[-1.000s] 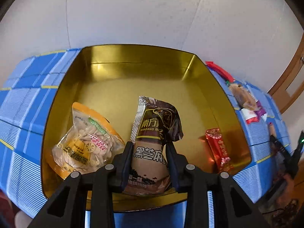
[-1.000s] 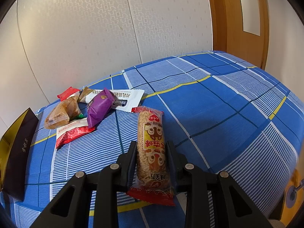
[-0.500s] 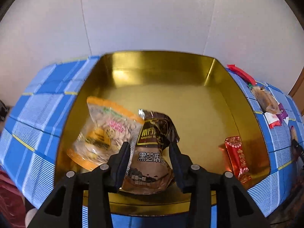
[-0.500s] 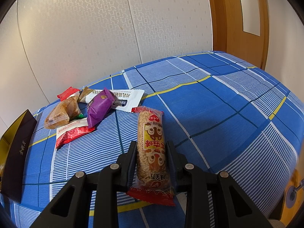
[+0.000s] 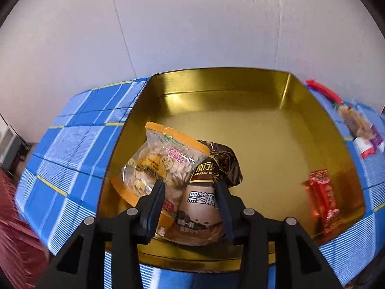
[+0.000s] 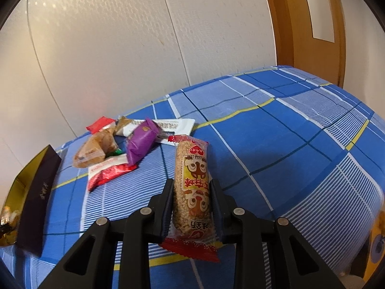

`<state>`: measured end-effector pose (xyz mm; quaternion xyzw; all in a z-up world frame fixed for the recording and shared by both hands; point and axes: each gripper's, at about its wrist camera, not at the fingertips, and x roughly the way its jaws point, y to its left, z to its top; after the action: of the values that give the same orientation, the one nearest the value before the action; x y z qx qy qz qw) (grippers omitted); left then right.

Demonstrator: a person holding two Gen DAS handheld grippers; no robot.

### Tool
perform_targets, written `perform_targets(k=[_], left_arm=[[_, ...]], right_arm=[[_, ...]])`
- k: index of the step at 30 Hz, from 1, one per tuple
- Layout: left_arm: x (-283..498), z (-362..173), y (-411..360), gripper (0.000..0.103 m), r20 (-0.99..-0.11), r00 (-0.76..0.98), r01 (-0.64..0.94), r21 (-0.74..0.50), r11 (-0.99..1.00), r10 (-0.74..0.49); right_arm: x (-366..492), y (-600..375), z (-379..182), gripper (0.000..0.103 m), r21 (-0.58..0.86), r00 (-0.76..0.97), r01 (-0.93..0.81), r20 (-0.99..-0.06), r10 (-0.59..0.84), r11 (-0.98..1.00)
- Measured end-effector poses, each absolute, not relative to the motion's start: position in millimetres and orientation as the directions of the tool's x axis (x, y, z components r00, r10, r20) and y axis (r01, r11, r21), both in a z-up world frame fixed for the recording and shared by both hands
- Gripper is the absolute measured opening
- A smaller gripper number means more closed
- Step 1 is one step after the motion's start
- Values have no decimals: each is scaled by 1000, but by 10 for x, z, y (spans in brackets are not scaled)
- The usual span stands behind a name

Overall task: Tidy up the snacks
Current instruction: 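Lower the brown sesame bag into the tray and open the left gripper, then carry the peanut-stick bag into the tin tray and open the right gripper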

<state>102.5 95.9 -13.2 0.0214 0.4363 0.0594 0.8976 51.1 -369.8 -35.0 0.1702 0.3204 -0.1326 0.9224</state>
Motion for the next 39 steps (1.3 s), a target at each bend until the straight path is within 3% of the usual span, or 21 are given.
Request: perform_targets(k=[7, 15, 27, 39], left_arm=[[738, -39, 898, 45, -739, 674, -74, -45, 996, 17], [562, 56, 845, 45, -715, 698, -47, -105, 993, -43], [424, 72, 809, 45, -710, 700, -32, -129, 991, -70], [377, 51, 938, 45, -714, 697, -91, -167, 982, -57]], right_arm=[[429, -3450, -247, 29, 247, 785, 279, -616, -72, 928], [420, -2922, -145, 29, 236, 789, 133, -613, 42, 963], [597, -1886, 89, 29, 232, 764, -140, -593, 255, 962], [956, -1065, 114, 29, 236, 695, -252, -631, 345, 938]])
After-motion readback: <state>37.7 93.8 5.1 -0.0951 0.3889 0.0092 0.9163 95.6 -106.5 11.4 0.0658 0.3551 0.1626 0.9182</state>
